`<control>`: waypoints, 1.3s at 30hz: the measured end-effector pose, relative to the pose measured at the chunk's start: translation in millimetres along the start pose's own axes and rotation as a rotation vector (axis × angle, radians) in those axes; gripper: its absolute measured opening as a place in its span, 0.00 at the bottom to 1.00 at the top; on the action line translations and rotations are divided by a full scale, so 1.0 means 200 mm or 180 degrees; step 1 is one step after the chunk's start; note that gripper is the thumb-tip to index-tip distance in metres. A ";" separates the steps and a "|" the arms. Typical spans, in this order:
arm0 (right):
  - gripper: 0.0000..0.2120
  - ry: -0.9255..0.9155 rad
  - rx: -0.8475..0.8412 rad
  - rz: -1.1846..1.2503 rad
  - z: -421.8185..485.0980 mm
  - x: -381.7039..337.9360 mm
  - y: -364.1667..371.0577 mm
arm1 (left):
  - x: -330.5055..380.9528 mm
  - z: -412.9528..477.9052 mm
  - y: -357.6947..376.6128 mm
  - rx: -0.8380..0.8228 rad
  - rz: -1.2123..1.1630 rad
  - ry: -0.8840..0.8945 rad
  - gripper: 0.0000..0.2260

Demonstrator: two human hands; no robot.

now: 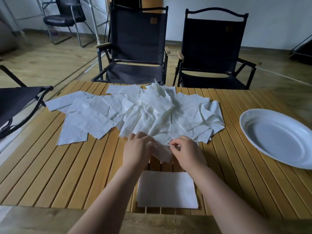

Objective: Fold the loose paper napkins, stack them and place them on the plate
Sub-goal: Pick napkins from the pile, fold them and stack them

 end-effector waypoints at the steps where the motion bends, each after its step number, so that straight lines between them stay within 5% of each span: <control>1: 0.06 -0.0033 0.0078 0.0042 0.00 0.00 -0.01 | 0.00 0.00 0.00 0.0044 0.0037 0.0031 0.12; 14: 0.04 -0.0649 0.0603 0.0443 -0.10 -0.17 -0.24 | 0.00 -0.05 -0.17 0.0618 -0.0657 0.0448 0.03; 24: 0.03 0.0079 0.0385 0.1312 -0.23 -0.14 -0.42 | 0.03 -0.10 -0.21 -0.0243 -0.1548 0.0466 0.06; 33: 0.02 0.0747 0.0187 0.1828 -0.32 0.00 -0.37 | -0.04 -0.19 -0.20 -0.0897 -0.2610 -0.0240 0.03; 39: 0.04 0.1155 -0.0588 0.1189 -0.39 0.07 -0.25 | -0.13 -0.31 -0.10 -0.1327 -0.2433 -0.0531 0.04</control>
Point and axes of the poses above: each hand's wrist, its own z-axis towards the middle knuckle, its own y-axis out of the palm, x = y × z, the point moved 8 cm from there along z, towards the middle knuckle, and after that the axes turned 4 degrees about z, right-handed, at the moved point
